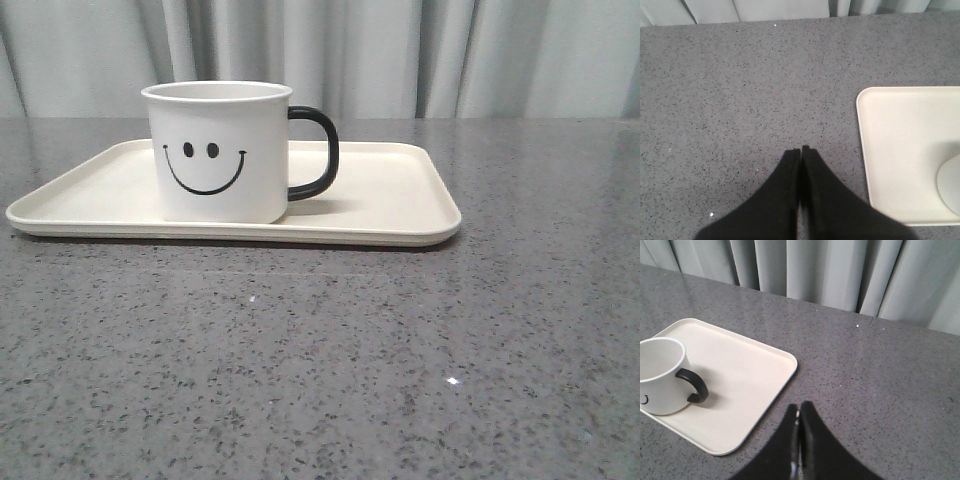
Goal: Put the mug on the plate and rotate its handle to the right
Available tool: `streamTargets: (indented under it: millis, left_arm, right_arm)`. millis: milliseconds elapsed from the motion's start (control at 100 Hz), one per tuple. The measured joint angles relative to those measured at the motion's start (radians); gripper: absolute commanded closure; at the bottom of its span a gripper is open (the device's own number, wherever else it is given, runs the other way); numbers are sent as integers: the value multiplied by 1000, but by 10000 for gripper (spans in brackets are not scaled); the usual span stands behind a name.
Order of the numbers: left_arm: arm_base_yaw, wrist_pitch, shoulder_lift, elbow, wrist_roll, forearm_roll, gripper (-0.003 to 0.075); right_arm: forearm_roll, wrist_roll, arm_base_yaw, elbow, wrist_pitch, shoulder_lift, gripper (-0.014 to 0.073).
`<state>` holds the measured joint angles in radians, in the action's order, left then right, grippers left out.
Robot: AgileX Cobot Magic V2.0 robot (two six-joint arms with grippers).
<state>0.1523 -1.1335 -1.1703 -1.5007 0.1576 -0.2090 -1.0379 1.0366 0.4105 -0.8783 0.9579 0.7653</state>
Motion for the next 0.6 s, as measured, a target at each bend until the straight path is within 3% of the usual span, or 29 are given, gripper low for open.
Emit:
streamTargets:
  millis: [400,600]
  left_arm:
    - [0,0,0,0,0,0,740]
    - [0,87,16,32,0,-4,740]
  right_arm:
    - [4,0,0,0,0,0,704]
    - [4,2,0,0,0,0,704]
